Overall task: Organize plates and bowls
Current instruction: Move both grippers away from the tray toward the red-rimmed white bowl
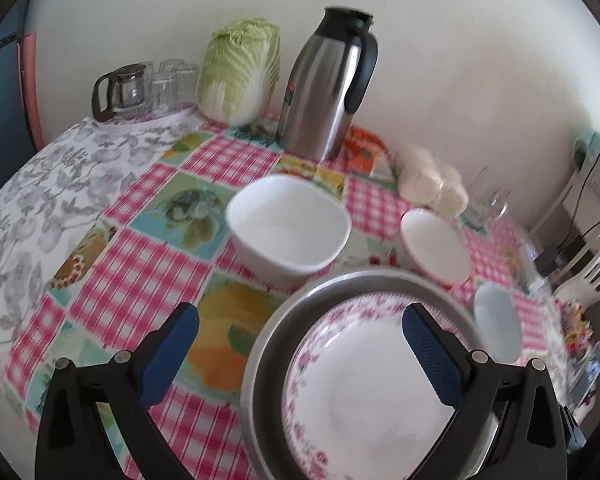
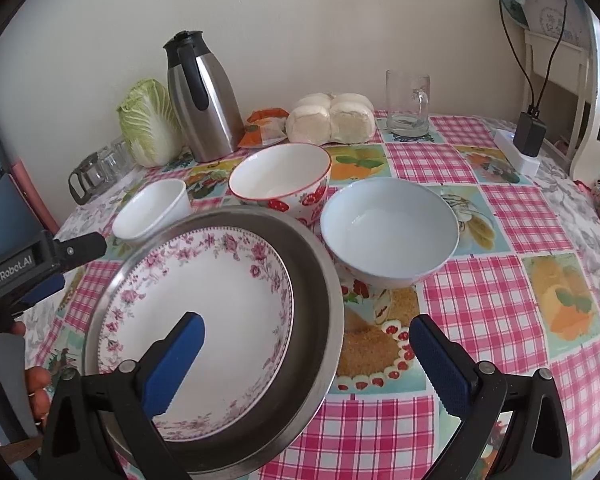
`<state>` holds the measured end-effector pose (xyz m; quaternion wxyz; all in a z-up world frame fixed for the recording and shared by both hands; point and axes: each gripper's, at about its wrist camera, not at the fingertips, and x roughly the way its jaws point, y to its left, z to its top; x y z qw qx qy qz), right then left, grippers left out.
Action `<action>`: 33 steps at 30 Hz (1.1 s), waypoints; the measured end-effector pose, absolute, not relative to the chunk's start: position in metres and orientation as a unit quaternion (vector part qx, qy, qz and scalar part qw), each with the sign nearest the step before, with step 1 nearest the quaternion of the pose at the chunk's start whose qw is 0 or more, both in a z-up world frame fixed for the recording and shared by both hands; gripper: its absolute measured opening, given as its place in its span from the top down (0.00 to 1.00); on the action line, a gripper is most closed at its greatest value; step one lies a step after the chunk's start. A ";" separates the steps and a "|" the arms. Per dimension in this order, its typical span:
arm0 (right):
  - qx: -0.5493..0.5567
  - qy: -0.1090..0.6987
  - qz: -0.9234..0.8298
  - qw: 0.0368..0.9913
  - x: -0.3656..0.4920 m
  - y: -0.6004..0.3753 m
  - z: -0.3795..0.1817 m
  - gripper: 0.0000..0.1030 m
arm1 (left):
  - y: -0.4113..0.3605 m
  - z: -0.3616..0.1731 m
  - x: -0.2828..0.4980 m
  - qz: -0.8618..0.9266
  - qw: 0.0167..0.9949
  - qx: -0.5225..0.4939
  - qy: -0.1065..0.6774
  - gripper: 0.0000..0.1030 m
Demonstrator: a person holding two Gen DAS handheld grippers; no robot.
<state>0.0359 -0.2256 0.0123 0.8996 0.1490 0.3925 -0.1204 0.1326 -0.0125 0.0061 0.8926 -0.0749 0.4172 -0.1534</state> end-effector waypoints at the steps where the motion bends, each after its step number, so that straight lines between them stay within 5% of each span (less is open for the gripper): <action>1: 0.153 0.379 -0.121 0.904 0.036 -0.230 0.018 0.00 | -0.012 0.008 0.136 -0.159 0.894 -0.076 0.412 0.01; 17: 0.062 0.364 -0.144 0.918 0.103 -0.278 0.098 0.00 | -0.042 0.066 0.221 -0.241 0.869 -0.027 0.432 0.01; 33: 0.075 0.382 -0.121 0.913 0.169 -0.303 0.091 0.00 | -0.097 0.054 0.280 -0.257 0.846 0.031 0.466 0.01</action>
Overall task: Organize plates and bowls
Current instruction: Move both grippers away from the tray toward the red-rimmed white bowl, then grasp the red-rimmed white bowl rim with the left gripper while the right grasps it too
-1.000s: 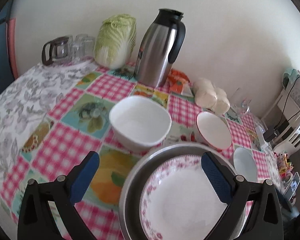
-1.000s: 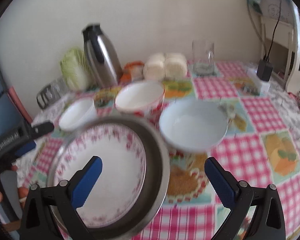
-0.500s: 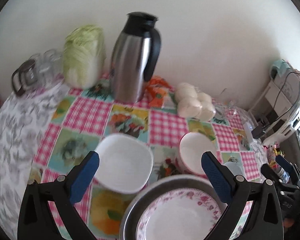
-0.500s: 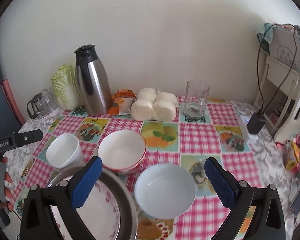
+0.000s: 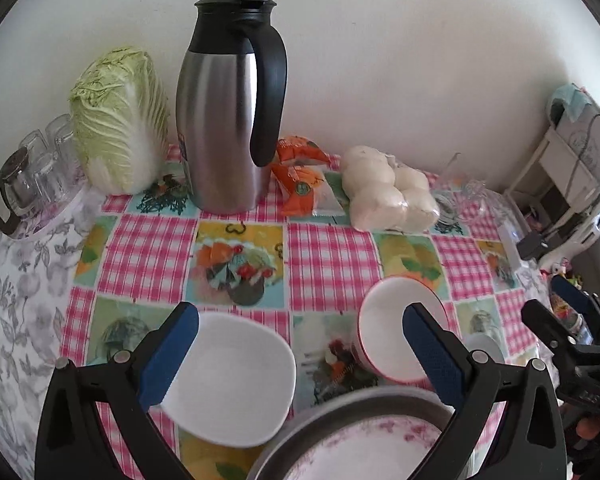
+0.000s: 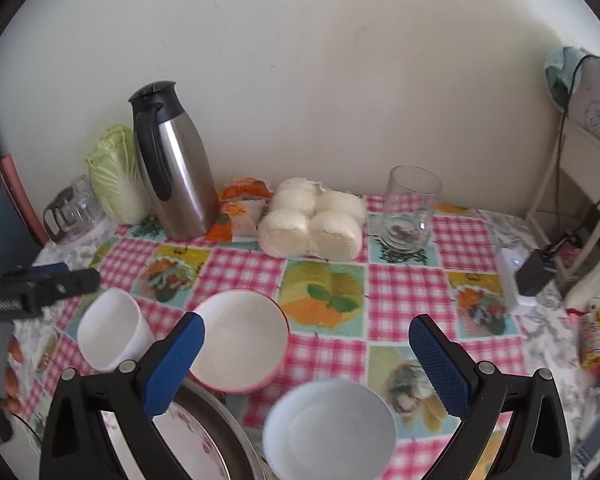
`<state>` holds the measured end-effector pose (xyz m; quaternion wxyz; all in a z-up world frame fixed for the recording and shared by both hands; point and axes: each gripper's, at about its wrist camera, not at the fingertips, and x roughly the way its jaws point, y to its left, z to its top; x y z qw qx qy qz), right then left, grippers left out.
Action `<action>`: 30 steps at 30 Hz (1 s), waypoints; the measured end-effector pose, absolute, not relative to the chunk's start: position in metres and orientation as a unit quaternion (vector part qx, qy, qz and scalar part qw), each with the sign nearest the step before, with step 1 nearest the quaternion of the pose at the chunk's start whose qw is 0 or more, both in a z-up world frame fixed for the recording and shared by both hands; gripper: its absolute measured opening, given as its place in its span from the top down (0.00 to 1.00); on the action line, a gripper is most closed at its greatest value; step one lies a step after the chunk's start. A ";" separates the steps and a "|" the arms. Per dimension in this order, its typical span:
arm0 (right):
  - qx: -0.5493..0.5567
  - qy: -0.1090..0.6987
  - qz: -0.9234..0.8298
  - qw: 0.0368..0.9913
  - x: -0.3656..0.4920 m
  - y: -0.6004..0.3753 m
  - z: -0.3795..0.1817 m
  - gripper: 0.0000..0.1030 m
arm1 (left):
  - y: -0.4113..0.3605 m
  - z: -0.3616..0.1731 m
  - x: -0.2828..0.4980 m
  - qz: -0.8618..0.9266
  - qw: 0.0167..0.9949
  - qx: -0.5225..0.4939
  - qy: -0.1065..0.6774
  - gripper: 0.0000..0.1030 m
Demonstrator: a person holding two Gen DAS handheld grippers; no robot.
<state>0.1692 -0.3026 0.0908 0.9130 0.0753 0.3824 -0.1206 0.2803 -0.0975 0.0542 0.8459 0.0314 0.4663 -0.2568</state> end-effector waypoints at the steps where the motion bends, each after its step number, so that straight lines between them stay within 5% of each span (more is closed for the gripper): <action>1: 0.074 0.377 -0.119 0.915 0.172 -0.303 0.091 0.00 | -0.101 0.055 0.284 -0.256 0.847 0.030 0.465 0.01; 13: 0.052 0.432 -0.131 0.891 0.219 -0.311 0.075 0.00 | -0.138 0.030 0.313 -0.215 0.825 0.052 0.520 0.01; 18: 0.048 0.475 -0.122 0.870 0.228 -0.310 0.044 0.27 | -0.158 0.014 0.307 -0.231 0.809 0.078 0.535 0.02; 21: 0.073 0.503 -0.112 0.854 0.232 -0.313 0.025 0.49 | -0.168 0.000 0.304 -0.235 0.793 0.093 0.554 0.16; 27: 0.100 0.554 -0.098 0.821 0.235 -0.311 -0.007 0.69 | -0.180 -0.026 0.300 -0.233 0.764 0.105 0.593 0.39; 30: 0.109 0.564 -0.092 0.813 0.236 -0.312 -0.016 0.77 | -0.183 -0.038 0.298 -0.226 0.752 0.120 0.608 0.42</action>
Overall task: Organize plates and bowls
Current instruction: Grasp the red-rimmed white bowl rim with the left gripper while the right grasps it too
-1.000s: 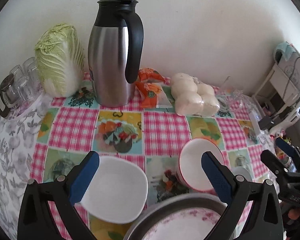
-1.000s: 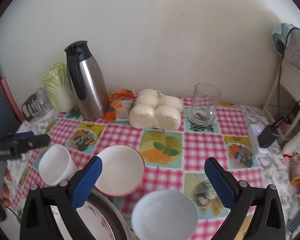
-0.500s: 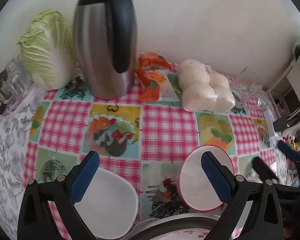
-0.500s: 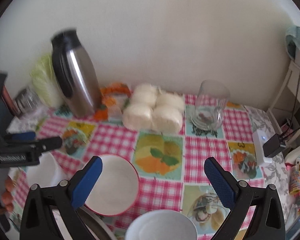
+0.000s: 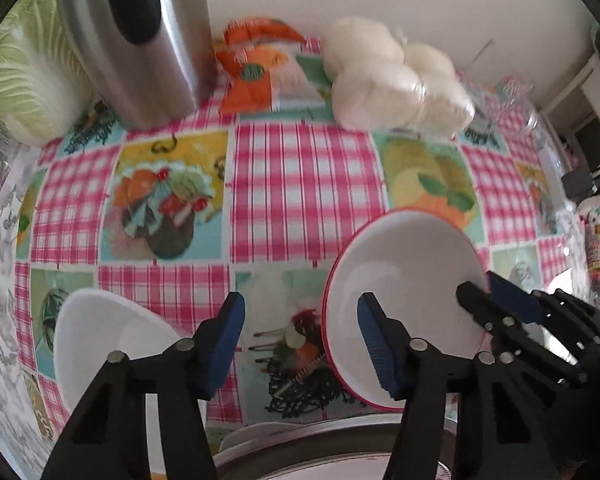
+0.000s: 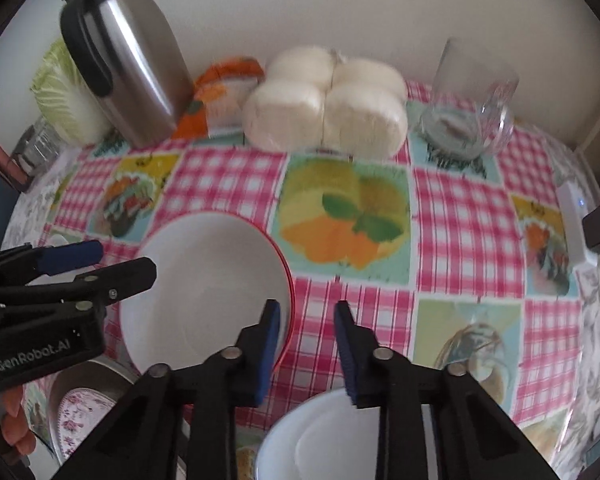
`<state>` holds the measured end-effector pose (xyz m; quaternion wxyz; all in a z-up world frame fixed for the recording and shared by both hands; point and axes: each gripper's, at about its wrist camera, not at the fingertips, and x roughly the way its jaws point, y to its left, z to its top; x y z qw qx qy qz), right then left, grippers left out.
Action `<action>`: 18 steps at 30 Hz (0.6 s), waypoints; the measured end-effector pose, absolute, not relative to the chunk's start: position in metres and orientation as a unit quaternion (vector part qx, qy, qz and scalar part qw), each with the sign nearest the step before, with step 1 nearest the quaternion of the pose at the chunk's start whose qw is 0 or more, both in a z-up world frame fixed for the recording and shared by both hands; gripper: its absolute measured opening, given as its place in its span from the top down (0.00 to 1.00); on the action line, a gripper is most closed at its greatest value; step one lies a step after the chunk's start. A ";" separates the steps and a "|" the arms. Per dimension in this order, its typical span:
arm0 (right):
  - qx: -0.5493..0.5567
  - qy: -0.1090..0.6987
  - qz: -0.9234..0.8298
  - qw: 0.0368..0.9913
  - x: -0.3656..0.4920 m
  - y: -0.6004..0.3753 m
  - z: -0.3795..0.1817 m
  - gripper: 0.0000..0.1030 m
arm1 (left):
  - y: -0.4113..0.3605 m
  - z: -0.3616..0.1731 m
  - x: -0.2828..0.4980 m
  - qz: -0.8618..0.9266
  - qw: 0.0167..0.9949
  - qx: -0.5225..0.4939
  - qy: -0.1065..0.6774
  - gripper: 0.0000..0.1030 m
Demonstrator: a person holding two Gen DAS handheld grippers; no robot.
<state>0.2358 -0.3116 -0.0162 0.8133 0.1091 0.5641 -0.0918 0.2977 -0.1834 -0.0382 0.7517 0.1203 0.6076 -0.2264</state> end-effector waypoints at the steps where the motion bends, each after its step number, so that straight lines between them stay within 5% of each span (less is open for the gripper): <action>1: 0.113 0.565 -0.088 0.812 0.236 -0.311 -0.018 0.79 | -0.184 -0.042 0.297 -0.225 0.748 0.125 0.612 0.44; 11: 0.117 0.592 -0.082 0.793 0.249 -0.303 -0.038 0.85 | -0.194 -0.063 0.292 -0.228 0.733 0.149 0.624 0.66; 15: 0.127 0.593 -0.079 0.791 0.250 -0.302 -0.045 0.87 | -0.204 -0.067 0.286 -0.248 0.724 0.147 0.626 0.89; 18: 0.129 0.589 -0.082 0.794 0.249 -0.302 -0.045 0.87 | -0.208 -0.067 0.282 -0.248 0.732 0.150 0.616 0.89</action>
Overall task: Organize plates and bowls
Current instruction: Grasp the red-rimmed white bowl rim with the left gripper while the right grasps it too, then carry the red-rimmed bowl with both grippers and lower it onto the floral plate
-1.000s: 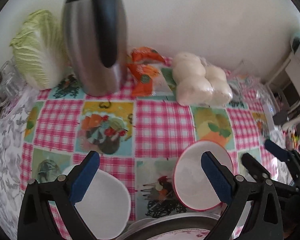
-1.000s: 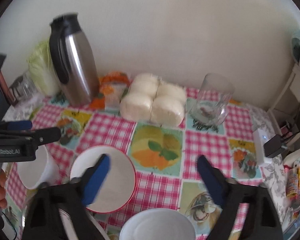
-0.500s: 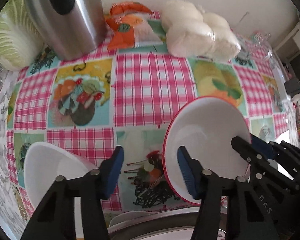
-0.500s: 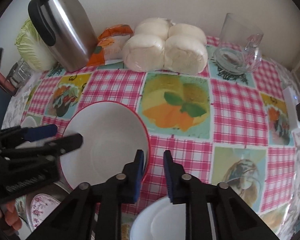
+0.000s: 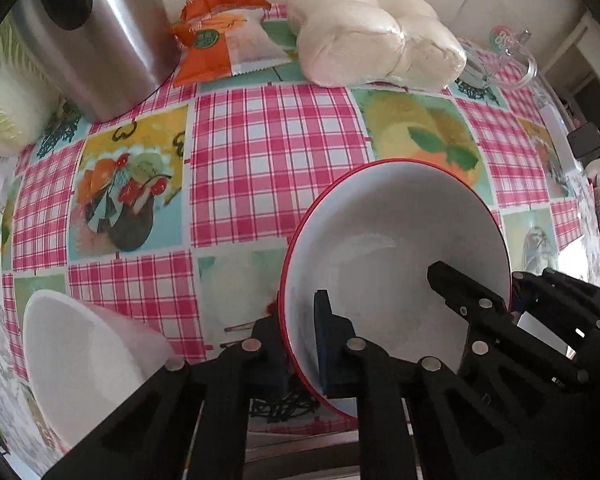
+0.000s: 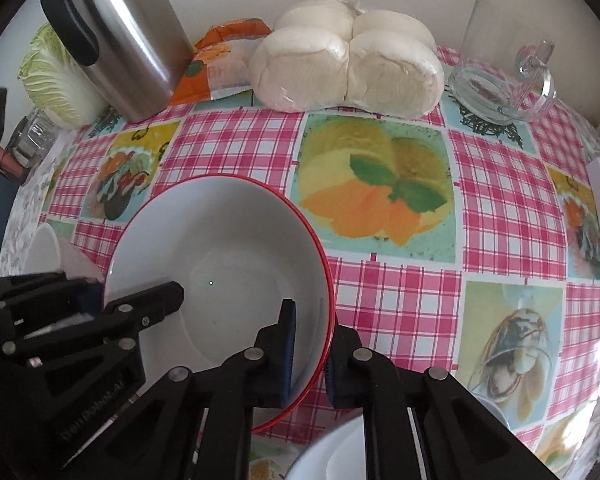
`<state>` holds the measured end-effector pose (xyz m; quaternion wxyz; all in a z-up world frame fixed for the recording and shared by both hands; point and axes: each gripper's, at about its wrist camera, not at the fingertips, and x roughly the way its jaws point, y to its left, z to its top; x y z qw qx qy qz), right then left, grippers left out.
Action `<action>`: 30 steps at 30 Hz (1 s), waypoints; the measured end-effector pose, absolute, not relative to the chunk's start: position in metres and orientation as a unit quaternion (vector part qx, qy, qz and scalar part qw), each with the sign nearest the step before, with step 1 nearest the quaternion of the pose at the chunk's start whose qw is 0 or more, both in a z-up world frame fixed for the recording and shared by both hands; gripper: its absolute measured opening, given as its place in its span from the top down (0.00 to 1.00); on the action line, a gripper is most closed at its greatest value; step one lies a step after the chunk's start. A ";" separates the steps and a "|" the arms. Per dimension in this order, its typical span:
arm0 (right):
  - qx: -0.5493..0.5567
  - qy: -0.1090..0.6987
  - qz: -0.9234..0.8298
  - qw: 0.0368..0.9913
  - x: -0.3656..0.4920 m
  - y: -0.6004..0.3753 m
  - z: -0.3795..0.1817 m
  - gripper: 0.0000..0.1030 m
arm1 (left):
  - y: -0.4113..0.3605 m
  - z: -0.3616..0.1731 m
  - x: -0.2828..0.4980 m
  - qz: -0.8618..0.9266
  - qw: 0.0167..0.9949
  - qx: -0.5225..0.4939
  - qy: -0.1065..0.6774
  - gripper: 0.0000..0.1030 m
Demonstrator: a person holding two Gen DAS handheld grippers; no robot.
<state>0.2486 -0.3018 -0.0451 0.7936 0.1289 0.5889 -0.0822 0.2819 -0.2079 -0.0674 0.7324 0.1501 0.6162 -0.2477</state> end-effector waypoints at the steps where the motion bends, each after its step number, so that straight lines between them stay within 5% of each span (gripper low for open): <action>1: 0.139 0.588 -0.084 0.793 0.247 -0.304 -0.046 0.87 | -0.209 -0.067 0.281 -0.251 0.733 0.143 0.616 0.89; 20: 0.123 0.535 -0.092 0.831 0.185 -0.289 0.071 0.88 | -0.162 0.059 0.210 -0.273 0.782 0.105 0.551 0.88; 30: 0.113 0.545 -0.076 0.827 0.128 -0.243 0.086 0.88 | -0.110 0.064 0.157 -0.256 0.793 0.047 0.551 0.88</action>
